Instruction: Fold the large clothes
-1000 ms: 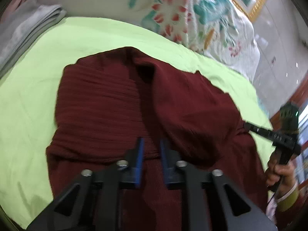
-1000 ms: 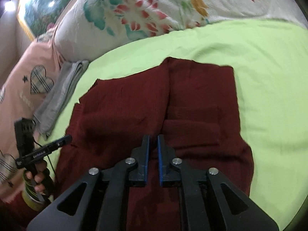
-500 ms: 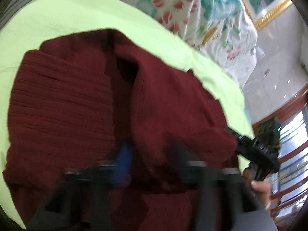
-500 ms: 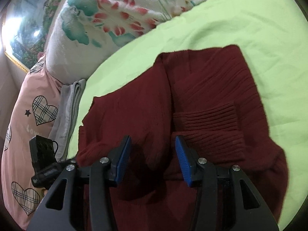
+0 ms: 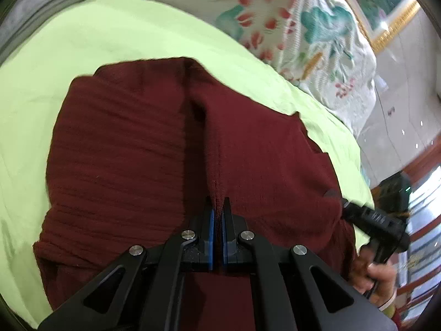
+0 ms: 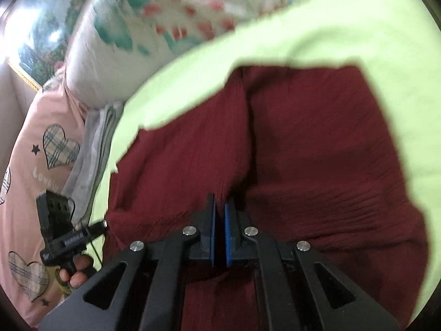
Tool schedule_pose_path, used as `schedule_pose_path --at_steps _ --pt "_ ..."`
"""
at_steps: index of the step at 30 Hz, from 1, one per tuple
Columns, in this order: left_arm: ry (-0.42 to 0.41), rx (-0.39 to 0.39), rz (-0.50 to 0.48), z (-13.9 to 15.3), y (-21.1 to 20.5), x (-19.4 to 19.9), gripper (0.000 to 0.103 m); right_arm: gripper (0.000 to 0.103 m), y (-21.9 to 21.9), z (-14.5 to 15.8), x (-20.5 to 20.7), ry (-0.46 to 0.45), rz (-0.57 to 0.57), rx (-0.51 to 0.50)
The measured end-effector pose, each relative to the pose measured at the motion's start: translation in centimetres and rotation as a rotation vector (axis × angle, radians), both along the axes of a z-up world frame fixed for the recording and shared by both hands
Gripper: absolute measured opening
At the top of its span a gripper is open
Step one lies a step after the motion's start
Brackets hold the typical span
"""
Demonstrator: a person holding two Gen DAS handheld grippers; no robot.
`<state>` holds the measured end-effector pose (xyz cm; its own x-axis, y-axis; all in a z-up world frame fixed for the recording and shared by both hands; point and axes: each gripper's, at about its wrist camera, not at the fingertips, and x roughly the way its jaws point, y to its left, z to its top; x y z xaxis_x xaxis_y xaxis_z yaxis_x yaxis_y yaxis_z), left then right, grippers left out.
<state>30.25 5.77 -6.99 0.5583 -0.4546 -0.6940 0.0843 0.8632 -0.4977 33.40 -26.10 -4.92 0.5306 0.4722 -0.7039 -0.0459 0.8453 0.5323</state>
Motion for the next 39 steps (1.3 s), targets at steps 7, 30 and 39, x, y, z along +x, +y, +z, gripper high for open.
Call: schedule_pose_path --at_steps 7,30,39 --pt "0.017 0.029 -0.002 -1.3 -0.1 0.1 0.003 0.011 -1.3 -1.9 0.2 0.106 -0.024 -0.034" --pt "0.025 0.097 0.077 0.6 2.9 -5.5 0.013 0.046 -1.3 2.4 -6.0 0.004 -0.020 -0.103" --pt "0.022 0.093 0.145 0.5 7.0 -16.5 0.039 0.049 -7.2 3.4 -14.0 0.006 -0.122 -0.094"
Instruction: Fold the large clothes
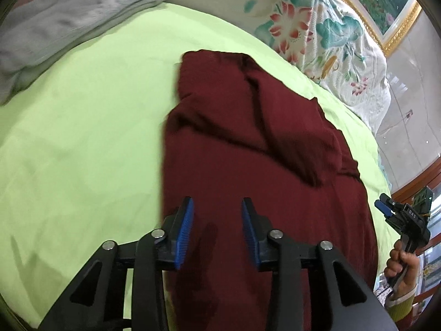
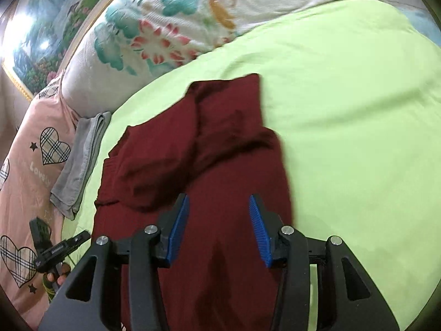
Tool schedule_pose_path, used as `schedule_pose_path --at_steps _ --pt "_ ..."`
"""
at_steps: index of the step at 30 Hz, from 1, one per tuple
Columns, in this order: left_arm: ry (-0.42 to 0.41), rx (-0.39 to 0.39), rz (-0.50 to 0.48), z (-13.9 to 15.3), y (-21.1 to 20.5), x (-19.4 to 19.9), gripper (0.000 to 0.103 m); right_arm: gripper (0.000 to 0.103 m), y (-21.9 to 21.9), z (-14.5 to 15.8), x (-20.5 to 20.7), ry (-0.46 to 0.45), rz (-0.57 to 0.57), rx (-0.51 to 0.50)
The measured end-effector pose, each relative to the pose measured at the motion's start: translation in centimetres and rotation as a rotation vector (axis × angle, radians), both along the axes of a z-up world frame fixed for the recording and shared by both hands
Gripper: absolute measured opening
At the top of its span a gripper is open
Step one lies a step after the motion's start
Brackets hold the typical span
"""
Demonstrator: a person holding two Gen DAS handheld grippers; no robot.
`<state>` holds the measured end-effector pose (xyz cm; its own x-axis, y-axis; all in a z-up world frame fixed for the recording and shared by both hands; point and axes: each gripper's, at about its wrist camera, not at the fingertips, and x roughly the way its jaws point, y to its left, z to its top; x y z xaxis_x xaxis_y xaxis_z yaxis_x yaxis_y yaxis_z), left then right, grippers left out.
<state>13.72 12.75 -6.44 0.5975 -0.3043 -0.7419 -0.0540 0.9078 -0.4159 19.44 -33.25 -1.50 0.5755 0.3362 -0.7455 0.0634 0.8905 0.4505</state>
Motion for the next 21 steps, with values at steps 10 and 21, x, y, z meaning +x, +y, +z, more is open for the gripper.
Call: schedule_pose_path --at_steps 10,21 --pt "0.050 -0.122 -0.037 -3.5 1.6 -6.1 0.053 0.056 -3.9 -3.8 -4.5 0.104 0.006 0.162" --pt "0.028 -0.297 -0.209 -5.0 -0.4 -10.8 0.044 0.056 -0.3 -4.7 -11.0 0.106 0.290 0.346"
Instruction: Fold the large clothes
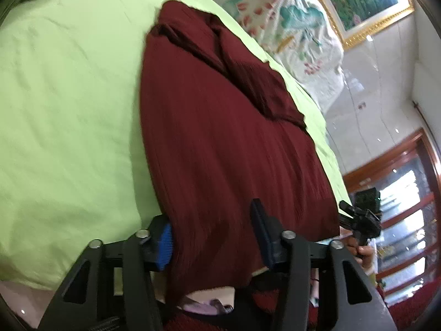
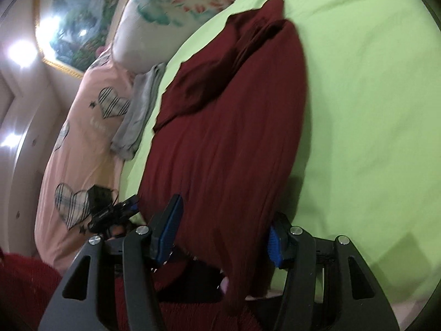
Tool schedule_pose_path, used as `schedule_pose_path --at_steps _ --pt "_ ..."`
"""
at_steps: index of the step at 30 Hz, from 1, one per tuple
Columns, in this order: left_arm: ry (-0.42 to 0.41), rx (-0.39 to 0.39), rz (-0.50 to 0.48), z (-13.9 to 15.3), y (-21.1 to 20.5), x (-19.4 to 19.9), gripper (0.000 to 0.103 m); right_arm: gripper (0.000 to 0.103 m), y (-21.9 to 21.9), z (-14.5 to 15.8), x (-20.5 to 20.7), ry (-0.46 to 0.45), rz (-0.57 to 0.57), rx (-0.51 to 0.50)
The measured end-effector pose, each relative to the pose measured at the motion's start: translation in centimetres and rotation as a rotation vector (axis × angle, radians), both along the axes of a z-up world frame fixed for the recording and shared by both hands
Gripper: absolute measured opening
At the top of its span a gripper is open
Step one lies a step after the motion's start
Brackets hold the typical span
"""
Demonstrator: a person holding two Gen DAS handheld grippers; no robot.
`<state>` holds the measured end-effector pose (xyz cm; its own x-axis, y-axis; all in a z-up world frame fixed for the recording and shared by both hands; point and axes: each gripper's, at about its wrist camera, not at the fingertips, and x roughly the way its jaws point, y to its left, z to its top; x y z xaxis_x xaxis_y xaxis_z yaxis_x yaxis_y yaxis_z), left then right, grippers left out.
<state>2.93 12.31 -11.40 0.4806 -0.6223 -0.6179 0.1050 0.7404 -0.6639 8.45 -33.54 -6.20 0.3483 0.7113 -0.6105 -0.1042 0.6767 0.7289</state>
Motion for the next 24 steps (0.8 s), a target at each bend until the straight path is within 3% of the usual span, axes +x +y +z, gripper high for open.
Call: schedule_pose_path --at_steps 2,5,9,10,18,24 --pt "0.016 0.007 -0.037 -0.5 -0.7 -0.4 0.027 0.054 0.2 -0.4 -0.5 -0.008 0.009 0.012" --pt "0.032 0.028 -0.078 -0.8 -1.5 -0.4 0.010 0.038 0.8 -0.8 -0.5 -0.007 0.015 0.005" --pt "0.003 0.094 -0.086 -0.1 -2.3 -1.0 0.006 0.010 0.7 -0.7 -0.4 -0.010 0.026 -0.046" --pt "-0.009 0.109 -0.080 0.4 -2.5 -1.0 0.004 0.007 0.6 -0.5 -0.3 -0.018 0.020 -0.045" --pt "-0.141 0.100 -0.005 5.8 -1.3 -0.2 0.003 0.005 -0.3 3.7 1.2 -0.185 -0.031 0.023" --pt "-0.265 0.078 0.054 10.5 -0.6 3.4 0.003 0.005 0.0 7.5 5.6 -0.304 -0.067 0.049"
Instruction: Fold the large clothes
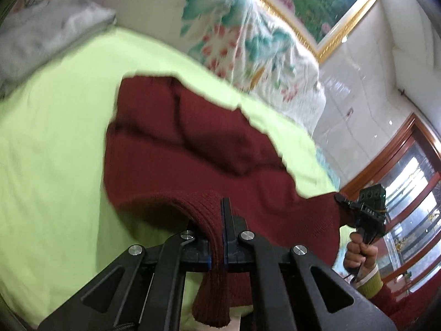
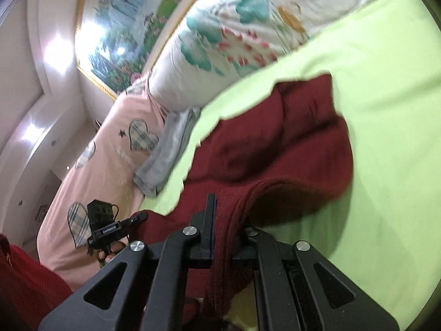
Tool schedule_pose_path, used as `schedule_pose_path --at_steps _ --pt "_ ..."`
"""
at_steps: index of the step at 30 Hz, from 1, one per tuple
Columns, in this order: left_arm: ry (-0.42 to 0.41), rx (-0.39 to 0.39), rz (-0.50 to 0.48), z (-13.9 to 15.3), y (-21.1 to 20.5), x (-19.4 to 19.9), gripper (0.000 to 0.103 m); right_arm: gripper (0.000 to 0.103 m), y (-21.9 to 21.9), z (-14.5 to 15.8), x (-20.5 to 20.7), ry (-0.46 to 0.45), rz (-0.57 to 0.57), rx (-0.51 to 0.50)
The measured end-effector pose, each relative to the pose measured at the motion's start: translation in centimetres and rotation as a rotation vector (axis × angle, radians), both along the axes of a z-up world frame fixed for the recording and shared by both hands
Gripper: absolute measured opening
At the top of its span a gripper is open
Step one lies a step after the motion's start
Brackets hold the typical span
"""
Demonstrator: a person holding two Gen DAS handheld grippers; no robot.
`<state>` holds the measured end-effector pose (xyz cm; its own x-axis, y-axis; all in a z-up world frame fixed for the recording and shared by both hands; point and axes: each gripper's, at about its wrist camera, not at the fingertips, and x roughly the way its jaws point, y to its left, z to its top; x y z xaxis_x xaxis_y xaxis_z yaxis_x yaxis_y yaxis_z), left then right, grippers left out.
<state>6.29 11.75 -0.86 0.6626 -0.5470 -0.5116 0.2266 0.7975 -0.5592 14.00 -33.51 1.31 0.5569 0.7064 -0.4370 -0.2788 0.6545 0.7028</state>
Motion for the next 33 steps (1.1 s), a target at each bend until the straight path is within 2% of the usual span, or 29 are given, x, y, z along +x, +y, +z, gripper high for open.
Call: schedule_pose_path --at_steps 6,10,13,16,19,20,23,26,27,28,30,33 --pt "-0.083 0.008 0.070 4.2 0.4 7.2 0.003 0.005 -0.4 2.1 7.9 -0.037 -0.065 -0.026" --pt "-0.071 0.014 0.129 4.8 1.1 13.8 0.003 0.005 -0.7 1.7 14.3 0.001 -0.101 -0.048" --pt "-0.018 0.033 0.174 3.3 1.0 19.4 0.003 0.005 -0.4 -0.1 19.2 0.058 -0.132 -0.101" --pt "0.065 0.055 0.217 -0.2 1.3 24.5 0.003 0.005 -0.5 -3.2 22.8 0.147 -0.174 -0.165" --pt "0.141 0.064 0.247 -3.7 2.1 27.2 0.003 0.005 -0.7 -6.8 25.2 0.246 -0.198 -0.204" --pt "0.182 0.052 0.282 -5.0 2.4 27.9 0.003 0.005 -0.7 -7.7 25.6 0.266 -0.195 -0.210" --pt "0.214 0.025 0.279 -7.2 3.0 28.3 0.004 0.005 -1.2 -9.0 25.7 0.285 -0.193 -0.187" --pt "0.218 0.006 0.275 -7.3 3.3 27.2 0.007 0.009 -1.6 -8.6 25.2 0.293 -0.195 -0.163" --pt "0.222 0.000 0.277 -7.1 3.4 26.8 0.009 0.014 -1.7 -8.1 24.7 0.289 -0.205 -0.173" --pt "0.220 -0.015 0.266 -6.8 3.3 25.9 0.012 0.023 -1.8 -7.6 24.3 0.276 -0.225 -0.192" --pt "0.206 -0.021 0.230 -5.8 2.2 23.8 0.013 0.034 -1.8 -6.0 22.6 0.226 -0.261 -0.221" --pt "0.179 -0.029 0.115 -5.1 -1.8 21.8 0.013 0.034 0.0 -4.4 19.7 0.155 -0.252 -0.241"
